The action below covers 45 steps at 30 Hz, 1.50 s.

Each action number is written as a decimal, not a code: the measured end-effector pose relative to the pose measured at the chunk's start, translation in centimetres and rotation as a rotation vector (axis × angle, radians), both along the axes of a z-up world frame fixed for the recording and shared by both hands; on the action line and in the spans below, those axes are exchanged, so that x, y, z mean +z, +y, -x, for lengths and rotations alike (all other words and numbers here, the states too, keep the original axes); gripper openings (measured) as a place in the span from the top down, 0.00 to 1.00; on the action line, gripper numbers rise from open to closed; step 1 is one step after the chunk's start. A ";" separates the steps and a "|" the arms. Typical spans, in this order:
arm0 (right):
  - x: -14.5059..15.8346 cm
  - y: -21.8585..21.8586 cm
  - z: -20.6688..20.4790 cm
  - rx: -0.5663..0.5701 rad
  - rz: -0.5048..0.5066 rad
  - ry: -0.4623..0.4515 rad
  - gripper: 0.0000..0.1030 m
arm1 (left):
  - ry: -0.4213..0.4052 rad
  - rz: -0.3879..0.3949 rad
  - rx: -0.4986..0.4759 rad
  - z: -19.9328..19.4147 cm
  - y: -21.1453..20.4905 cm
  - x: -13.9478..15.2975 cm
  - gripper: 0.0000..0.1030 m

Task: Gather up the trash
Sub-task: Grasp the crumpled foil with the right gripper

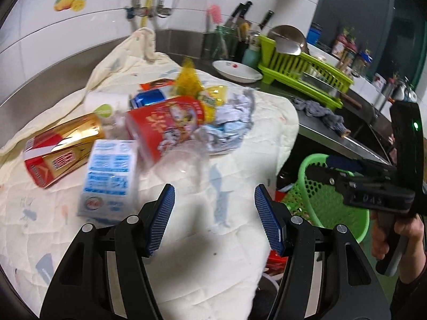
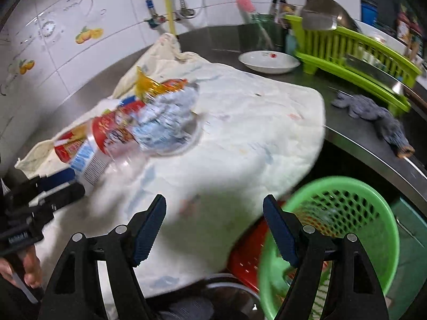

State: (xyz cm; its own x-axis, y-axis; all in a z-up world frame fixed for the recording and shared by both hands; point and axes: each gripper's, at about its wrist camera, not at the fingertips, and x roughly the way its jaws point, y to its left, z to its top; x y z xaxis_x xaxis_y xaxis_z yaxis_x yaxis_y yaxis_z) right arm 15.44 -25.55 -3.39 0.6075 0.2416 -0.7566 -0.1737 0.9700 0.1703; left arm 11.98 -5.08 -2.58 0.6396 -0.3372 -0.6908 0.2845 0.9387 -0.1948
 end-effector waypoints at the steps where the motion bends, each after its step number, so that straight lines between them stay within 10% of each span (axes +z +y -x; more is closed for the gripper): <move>1: 0.1 0.4 -0.5 0.006 -0.010 0.001 0.29 | -0.001 0.002 0.006 0.1 0.3 0.0 0.40; 25: -2.3 5.5 -10.8 -0.006 -0.147 0.037 0.32 | 0.033 0.028 -0.001 0.3 1.6 -1.5 0.43; 45: -0.9 4.3 -8.7 0.012 -0.157 -0.020 0.56 | 0.072 -0.002 -0.029 -4.0 -1.2 -3.5 0.56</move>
State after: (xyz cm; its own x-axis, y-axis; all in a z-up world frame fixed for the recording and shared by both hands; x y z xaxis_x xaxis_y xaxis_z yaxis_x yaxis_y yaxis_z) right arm 24.15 -21.27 -4.27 0.6181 0.3636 -0.6969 -0.1904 0.9294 0.3161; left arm 15.98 -6.31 -6.03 0.5783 -0.3537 -0.7351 0.2969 0.9306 -0.2142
